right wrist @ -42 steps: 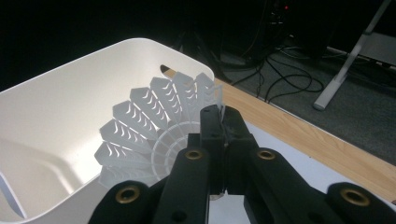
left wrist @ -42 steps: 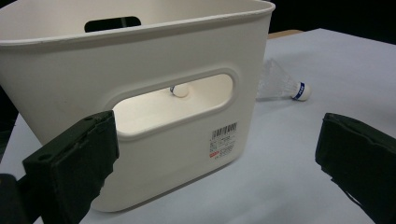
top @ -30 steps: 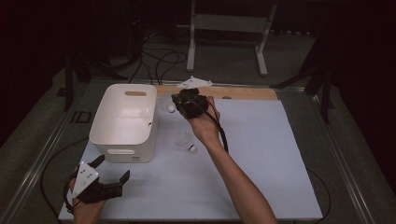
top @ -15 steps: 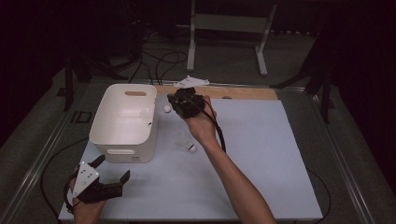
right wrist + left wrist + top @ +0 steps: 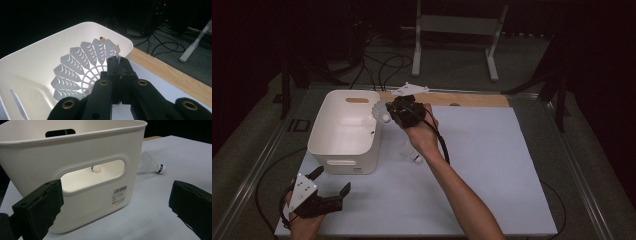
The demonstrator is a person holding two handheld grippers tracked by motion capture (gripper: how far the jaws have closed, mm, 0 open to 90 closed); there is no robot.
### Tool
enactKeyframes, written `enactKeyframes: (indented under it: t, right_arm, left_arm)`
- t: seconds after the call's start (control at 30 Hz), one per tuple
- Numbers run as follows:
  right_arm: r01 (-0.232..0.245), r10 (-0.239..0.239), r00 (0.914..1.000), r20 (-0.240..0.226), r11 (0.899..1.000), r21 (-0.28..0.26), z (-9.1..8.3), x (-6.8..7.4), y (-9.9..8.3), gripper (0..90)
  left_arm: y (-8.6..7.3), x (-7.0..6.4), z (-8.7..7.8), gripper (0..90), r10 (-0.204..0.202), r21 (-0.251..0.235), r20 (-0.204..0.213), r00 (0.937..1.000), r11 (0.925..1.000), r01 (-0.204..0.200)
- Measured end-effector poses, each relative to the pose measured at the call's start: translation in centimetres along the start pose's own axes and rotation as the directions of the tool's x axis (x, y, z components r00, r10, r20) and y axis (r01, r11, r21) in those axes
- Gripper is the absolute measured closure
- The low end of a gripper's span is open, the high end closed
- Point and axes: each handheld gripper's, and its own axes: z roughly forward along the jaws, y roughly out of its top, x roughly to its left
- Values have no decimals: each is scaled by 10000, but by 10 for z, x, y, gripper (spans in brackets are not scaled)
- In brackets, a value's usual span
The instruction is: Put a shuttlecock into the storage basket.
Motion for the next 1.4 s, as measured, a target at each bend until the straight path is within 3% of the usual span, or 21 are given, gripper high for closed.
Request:
enactKeyframes:
  t: [1.4]
  right_arm:
    - [775,-773,9944,-717,9970,6,17,39,5,892]
  left_arm:
    - [0,1,-1,0,-10,-33,-21,10000,10000,10]
